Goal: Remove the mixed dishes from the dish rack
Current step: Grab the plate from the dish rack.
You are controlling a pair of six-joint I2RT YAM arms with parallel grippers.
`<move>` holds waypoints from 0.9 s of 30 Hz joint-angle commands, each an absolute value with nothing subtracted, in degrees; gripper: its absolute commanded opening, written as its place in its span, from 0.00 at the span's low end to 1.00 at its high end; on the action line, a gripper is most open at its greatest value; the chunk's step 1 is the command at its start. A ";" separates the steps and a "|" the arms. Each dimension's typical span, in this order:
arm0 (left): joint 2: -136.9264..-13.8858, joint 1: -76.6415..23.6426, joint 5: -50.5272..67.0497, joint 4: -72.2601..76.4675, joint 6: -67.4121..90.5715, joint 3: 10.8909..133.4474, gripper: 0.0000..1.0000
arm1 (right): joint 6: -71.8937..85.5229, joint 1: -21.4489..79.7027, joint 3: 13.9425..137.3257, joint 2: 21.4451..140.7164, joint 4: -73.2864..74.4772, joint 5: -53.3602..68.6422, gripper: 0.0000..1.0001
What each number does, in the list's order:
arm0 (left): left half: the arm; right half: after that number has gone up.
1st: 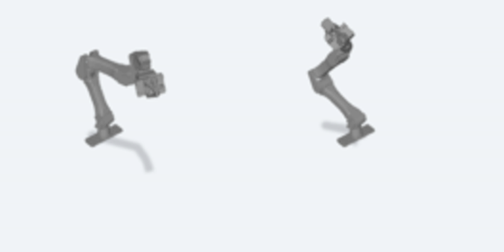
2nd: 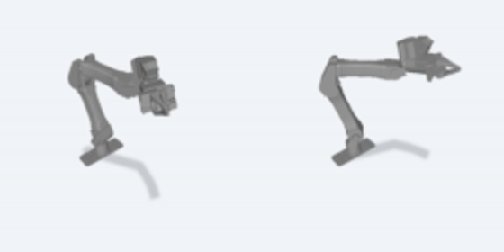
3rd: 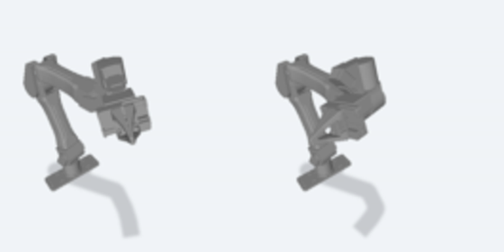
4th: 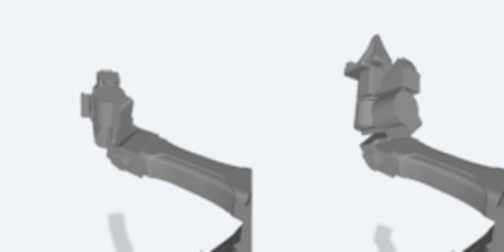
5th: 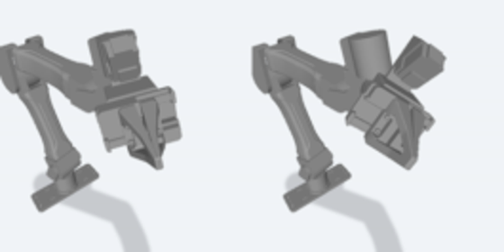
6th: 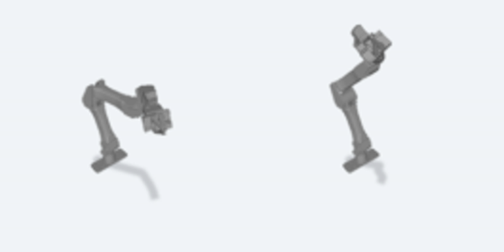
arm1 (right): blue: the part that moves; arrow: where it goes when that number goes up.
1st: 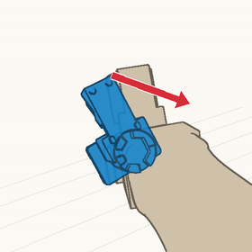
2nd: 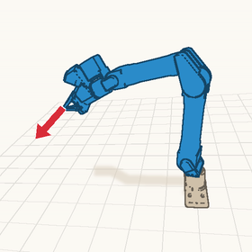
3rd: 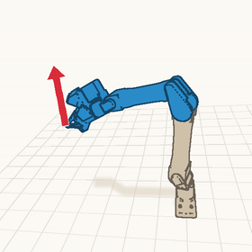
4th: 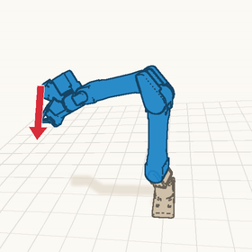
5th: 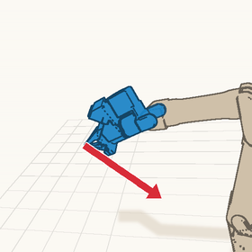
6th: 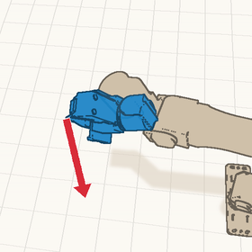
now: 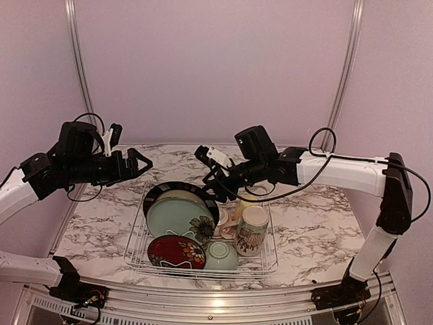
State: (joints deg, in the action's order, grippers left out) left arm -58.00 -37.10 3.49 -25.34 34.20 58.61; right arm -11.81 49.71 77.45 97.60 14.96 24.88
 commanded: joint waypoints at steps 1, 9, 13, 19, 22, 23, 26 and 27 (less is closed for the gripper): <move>-57.00 -37.35 2.40 -25.78 34.26 58.65 0.99 | -13.06 50.91 80.00 99.35 14.16 25.34 0.47; -56.86 -37.35 1.91 -26.28 34.06 58.53 0.99 | -16.09 51.93 83.10 103.35 16.76 25.57 0.31; -56.17 -37.44 1.52 -26.28 34.27 58.28 0.99 | -17.06 52.08 83.57 104.14 17.87 25.20 0.26; -56.55 -37.44 0.61 -27.17 33.84 58.53 0.99 | -17.84 52.18 83.84 104.30 18.33 26.03 0.13; -56.48 -37.44 0.62 -26.76 34.00 58.37 0.99 | -17.76 52.25 84.51 104.33 18.74 26.15 0.03; -56.43 -37.44 0.62 -26.65 34.08 58.34 0.99 | -17.81 52.29 84.81 104.25 19.07 26.20 0.00; -55.82 -37.44 0.26 -26.74 34.24 58.13 0.99 | -17.93 52.21 85.97 103.92 19.95 26.15 0.00; -55.62 -37.44 -1.15 -26.82 34.16 58.03 0.99 | -17.86 52.28 86.11 103.64 20.03 26.08 0.00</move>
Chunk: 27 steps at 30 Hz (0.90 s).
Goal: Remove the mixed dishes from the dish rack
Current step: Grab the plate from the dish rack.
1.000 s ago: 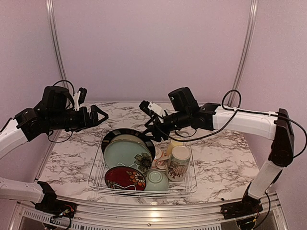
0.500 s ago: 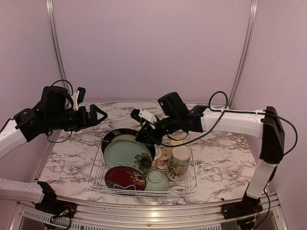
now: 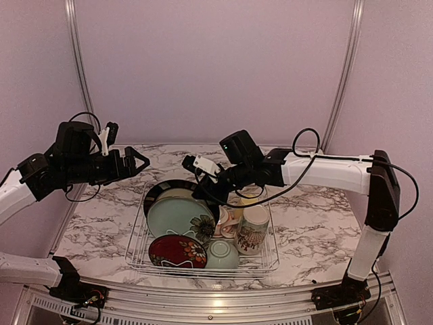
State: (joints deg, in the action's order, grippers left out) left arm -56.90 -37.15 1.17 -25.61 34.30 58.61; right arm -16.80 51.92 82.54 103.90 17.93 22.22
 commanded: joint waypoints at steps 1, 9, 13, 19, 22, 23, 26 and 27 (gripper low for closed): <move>-55.41 -37.44 -1.64 -26.81 34.24 57.95 0.99 | -17.80 52.27 86.13 103.24 19.93 25.88 0.00; -55.17 -37.44 -2.68 -26.51 34.74 57.33 0.99 | -17.47 53.96 85.60 99.07 16.72 20.01 0.00; -55.18 -37.44 -2.52 -26.22 35.03 57.05 0.99 | -17.58 54.40 84.80 97.08 14.45 16.74 0.00; -55.10 -37.44 -2.77 -26.04 35.15 56.69 0.99 | -16.90 54.41 83.58 94.12 11.03 16.92 0.00; -55.28 -37.44 -3.63 -25.95 35.62 56.69 0.99 | -16.19 54.40 83.46 93.23 9.70 16.73 0.00; -55.24 -37.44 -3.99 -25.94 35.72 56.69 0.99 | -15.87 54.42 83.68 92.97 9.51 16.67 0.00; -54.62 -37.44 -5.15 -25.62 36.05 56.33 0.99 | -14.35 54.41 84.29 91.96 8.55 15.36 0.00; -54.32 -37.43 -5.59 -25.39 36.16 56.07 0.99 | -13.90 54.44 84.78 91.74 8.65 14.75 0.00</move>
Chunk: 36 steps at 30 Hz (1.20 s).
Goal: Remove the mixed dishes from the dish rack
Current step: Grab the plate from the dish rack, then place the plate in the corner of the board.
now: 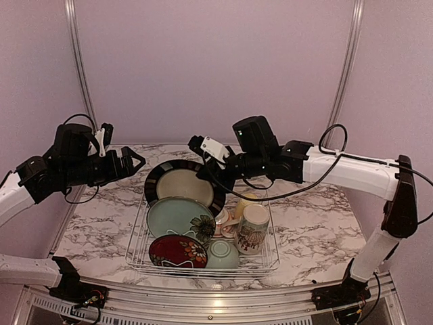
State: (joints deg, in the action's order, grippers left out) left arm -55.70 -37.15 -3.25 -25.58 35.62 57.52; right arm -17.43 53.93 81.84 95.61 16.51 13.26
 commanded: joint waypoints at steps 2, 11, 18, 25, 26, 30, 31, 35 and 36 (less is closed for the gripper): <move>-53.90 -37.44 -6.24 -25.28 36.21 55.82 0.99 | -12.70 54.40 85.83 91.32 8.83 13.45 0.00; -51.93 -37.44 -10.16 -25.49 38.00 55.26 0.99 | -4.31 53.70 88.84 88.51 8.69 10.48 0.00; -49.48 -37.44 -11.25 -24.63 38.85 53.34 0.99 | 0.89 51.89 90.09 86.79 8.47 8.86 0.00; -50.32 -37.44 -9.83 -24.07 38.99 53.11 0.99 | 9.65 45.30 89.12 84.58 5.21 4.70 0.00; -50.52 -37.44 -9.62 -24.02 39.07 53.15 0.99 | 11.90 44.03 88.71 84.19 4.87 4.14 0.00; -50.76 -37.44 -8.88 -23.63 39.12 52.93 0.99 | 20.82 36.70 84.88 81.39 2.19 4.06 0.00; -50.72 -37.44 -8.77 -23.56 39.11 52.87 0.99 | 23.11 34.76 82.81 80.43 1.46 3.89 0.00; -50.46 -37.44 -8.28 -23.47 39.16 52.67 0.99 | 32.71 25.66 74.00 75.91 -2.66 3.23 0.00; -50.45 -37.44 -8.27 -23.52 39.08 52.61 0.99 | 35.61 23.00 71.53 74.76 -3.81 3.81 0.00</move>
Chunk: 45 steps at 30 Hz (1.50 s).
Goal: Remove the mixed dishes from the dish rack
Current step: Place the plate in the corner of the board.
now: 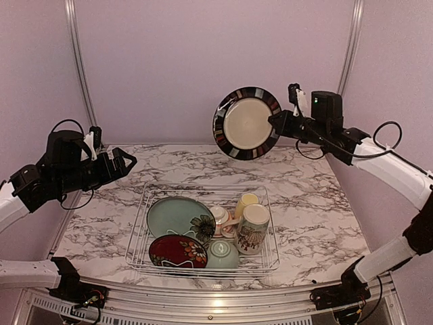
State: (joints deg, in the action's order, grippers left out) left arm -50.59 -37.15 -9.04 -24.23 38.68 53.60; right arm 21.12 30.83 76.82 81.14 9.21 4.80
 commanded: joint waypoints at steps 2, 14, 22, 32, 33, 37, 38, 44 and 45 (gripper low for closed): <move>-50.36 -37.44 -8.35 -23.50 39.03 52.48 0.99 | 40.83 17.47 66.79 72.61 -5.31 4.74 0.00; -49.64 -37.44 -7.53 -22.97 39.56 51.59 0.99 | 60.04 -5.60 44.16 74.70 -21.39 10.59 0.00; -48.60 -37.44 -7.24 -21.14 40.89 50.74 0.99 | 65.65 -6.86 41.19 83.96 -31.76 9.36 0.00; -48.50 -37.44 -6.33 -19.98 40.63 51.09 0.99 | 66.07 -7.16 40.93 93.75 -38.95 9.43 0.00; -48.63 -37.44 -6.32 -19.92 40.54 51.09 0.99 | 65.20 -7.20 41.26 94.94 -39.43 10.02 0.00; -49.58 -37.44 -6.38 -21.20 39.72 51.71 0.99 | 64.55 -7.45 42.22 97.79 -40.45 10.37 0.00; -49.78 -37.44 -6.47 -21.65 39.65 51.92 0.99 | 64.49 -7.53 42.44 98.69 -40.47 10.64 0.00; -49.05 -37.44 -5.96 -20.31 41.06 50.96 0.99 | 65.21 -7.66 45.23 105.24 -42.14 14.03 0.00; -49.04 -37.44 -5.70 -20.15 41.27 50.75 0.99 | 65.24 -7.65 45.56 105.85 -42.07 14.14 0.00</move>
State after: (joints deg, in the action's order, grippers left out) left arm -49.50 -37.15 -6.46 -20.97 40.84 51.24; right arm 64.58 -7.38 41.04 104.20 -32.60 10.98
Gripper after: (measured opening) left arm 0.989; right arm 0.041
